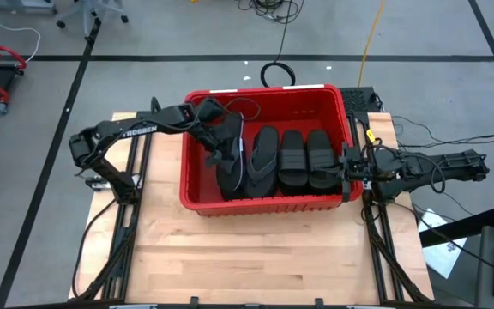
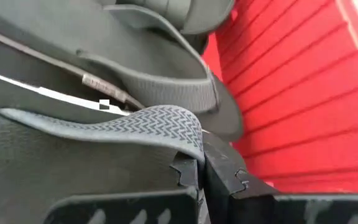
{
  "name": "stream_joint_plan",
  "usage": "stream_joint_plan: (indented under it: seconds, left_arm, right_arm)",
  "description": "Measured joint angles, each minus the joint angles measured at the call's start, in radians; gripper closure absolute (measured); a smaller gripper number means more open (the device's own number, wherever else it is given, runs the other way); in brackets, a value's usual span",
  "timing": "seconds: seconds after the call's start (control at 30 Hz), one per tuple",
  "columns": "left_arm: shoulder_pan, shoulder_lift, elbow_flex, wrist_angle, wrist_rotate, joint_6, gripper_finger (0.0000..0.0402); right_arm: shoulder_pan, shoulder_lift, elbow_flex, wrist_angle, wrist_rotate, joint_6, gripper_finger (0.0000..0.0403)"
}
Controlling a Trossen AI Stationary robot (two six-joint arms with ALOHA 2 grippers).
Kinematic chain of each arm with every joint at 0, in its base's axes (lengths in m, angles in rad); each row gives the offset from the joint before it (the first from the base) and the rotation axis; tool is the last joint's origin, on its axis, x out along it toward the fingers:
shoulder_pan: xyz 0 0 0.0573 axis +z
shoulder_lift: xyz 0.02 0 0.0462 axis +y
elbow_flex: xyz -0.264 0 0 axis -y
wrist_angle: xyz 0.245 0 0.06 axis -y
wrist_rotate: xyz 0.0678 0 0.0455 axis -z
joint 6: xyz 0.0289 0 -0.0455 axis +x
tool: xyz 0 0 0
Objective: Pick and place slides into bin
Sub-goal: Put the black slide into the red bin
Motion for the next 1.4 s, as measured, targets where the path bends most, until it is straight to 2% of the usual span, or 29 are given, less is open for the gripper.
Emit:
stream_joint_plan:
  seconds: [0.4,0.63,0.9,1.13,1.27,1.4]
  left_arm:
    - [-0.04,0.088,0.003,0.032,-0.067,-0.039,0.0401]
    - [-0.078,0.165,0.001,0.066,-0.062,-0.116,0.0401]
    - [-0.099,0.184,0.001,0.1,-0.065,-0.132,0.0387]
    - [-0.103,0.179,0.001,0.103,-0.052,-0.153,0.0346]
    - [-0.104,0.17,0.001,0.108,0.004,-0.142,0.0303]
    - [-0.11,0.137,0.001,0.142,0.013,-0.131,0.0247]
  right_arm:
    - [0.0,0.0,0.0,-0.001,0.0,-0.002,0.0403]
    - [0.0,0.0,0.0,-0.001,0.0,-0.004,0.0403]
    - [0.0,0.0,0.0,-0.002,-0.003,-0.004,0.0403]
    - [0.0,0.0,0.0,-0.001,-0.003,-0.004,0.0403]
    - [0.0,0.0,0.0,-0.001,-0.003,0.001,0.0403]
    - [0.0,0.0,0.0,0.0,-0.004,0.003,0.0403]
